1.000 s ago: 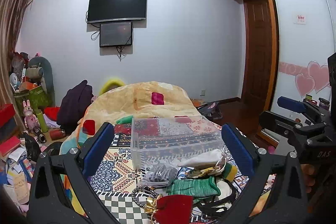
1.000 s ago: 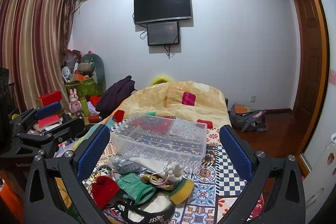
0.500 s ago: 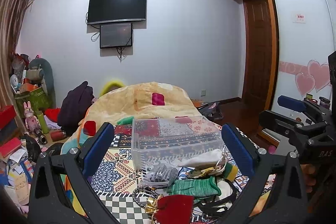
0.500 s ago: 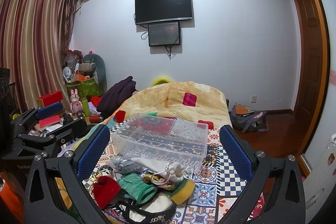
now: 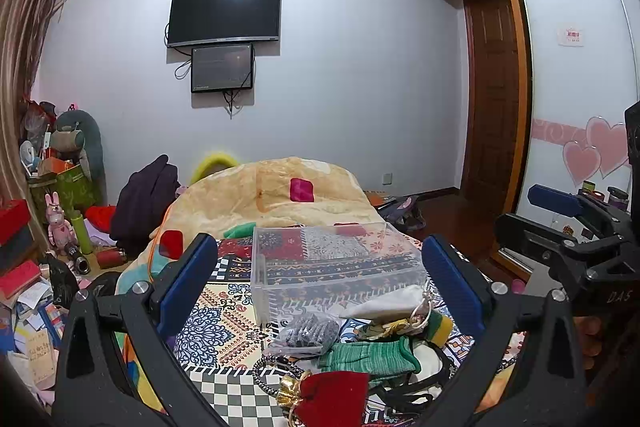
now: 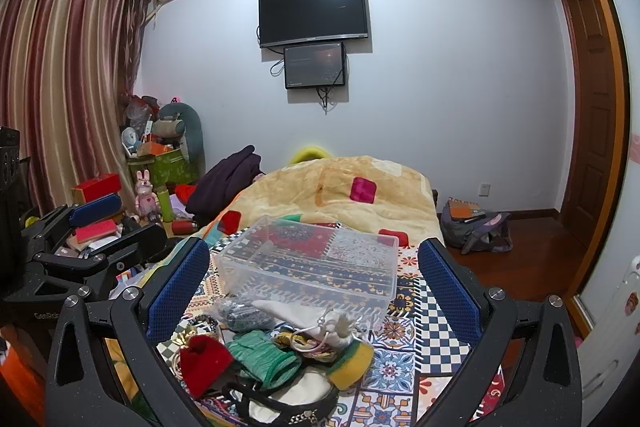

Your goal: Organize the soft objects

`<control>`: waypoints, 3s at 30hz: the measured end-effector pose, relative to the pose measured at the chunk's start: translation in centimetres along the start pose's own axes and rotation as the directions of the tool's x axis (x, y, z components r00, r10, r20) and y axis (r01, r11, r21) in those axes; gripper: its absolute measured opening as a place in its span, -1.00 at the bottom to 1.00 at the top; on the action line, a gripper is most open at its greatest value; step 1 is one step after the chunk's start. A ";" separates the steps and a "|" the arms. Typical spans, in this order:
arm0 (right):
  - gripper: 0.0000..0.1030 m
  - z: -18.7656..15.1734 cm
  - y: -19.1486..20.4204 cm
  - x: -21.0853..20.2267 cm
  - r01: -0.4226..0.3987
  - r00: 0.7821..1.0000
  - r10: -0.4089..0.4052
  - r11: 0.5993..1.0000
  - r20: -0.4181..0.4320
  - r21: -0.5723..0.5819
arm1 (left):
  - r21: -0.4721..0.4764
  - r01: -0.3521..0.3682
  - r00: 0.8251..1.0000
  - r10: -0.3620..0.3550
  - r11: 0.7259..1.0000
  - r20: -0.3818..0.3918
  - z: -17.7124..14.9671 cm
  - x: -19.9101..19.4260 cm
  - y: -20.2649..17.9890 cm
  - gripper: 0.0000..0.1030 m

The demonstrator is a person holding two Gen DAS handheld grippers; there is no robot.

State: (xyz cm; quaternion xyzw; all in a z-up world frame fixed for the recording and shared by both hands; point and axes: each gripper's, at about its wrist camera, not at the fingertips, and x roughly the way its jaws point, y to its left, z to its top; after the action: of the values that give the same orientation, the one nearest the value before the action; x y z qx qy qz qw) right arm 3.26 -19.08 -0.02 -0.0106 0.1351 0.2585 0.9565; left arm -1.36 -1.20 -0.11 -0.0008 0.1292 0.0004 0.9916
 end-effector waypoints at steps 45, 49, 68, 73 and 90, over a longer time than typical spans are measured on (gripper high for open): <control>1.00 -1.6 -0.7 2.6 0.009 0.993 -0.009 1.000 -0.120 -0.007 | 0.079 -0.006 0.988 0.019 0.997 -0.153 -2.8 2.9 0.7 1.00; 0.98 -3.1 -1.6 4.1 0.001 0.980 0.000 1.000 -0.199 0.005 | 0.081 -0.005 0.971 0.024 0.997 -0.239 -4.8 5.0 1.4 0.75; 0.16 -6.9 -3.3 10.9 -0.087 0.876 0.135 0.989 -0.462 0.123 | -0.144 0.092 0.831 -0.156 0.985 -0.534 -9.5 15.8 4.9 0.25; -0.43 -7.3 -3.2 11.8 -0.108 0.857 0.174 0.981 -0.484 0.162 | -0.180 0.115 0.813 -0.197 0.977 -0.548 -9.8 16.3 4.9 -0.08; -0.80 -3.3 -3.1 8.3 -0.135 0.929 0.172 0.982 -0.327 0.132 | -0.146 0.117 0.889 -0.169 0.982 -0.426 -5.5 11.1 4.8 -0.55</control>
State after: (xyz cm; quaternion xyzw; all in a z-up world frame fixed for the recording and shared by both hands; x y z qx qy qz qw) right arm 10.87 -17.93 -5.55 0.0073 0.3106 0.3194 0.8952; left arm 7.94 3.57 -8.25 -0.0683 0.3472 -0.0654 0.9330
